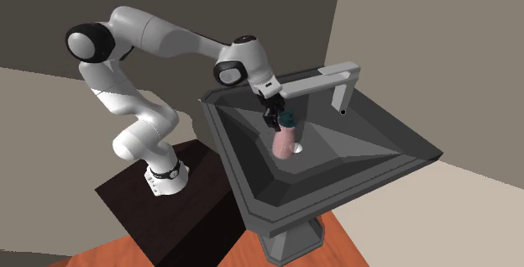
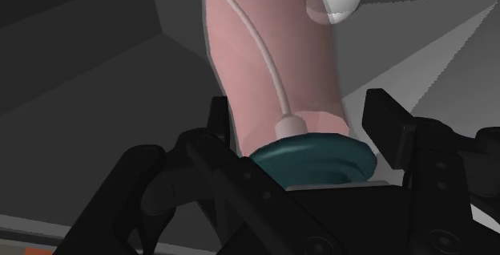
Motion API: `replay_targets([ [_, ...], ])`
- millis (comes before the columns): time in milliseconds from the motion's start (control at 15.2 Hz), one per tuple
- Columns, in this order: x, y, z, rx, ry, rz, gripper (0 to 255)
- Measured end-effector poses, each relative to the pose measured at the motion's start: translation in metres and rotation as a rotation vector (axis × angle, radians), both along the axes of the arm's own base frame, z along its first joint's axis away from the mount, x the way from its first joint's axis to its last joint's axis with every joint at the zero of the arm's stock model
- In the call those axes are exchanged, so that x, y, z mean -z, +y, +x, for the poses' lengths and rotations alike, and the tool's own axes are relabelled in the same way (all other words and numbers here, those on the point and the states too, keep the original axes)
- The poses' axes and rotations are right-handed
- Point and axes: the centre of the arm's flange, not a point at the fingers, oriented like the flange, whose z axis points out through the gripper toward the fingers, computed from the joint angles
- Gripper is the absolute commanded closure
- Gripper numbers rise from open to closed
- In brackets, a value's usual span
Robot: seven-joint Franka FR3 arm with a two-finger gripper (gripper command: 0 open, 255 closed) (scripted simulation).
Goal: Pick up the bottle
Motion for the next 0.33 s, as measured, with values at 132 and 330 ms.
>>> replay_targets([
  [132, -0.007, -0.001, -0.001, 0.003, 0.007, -0.004, 255],
  [330, -0.021, -0.002, -0.003, 0.002, 0.022, -0.014, 255],
])
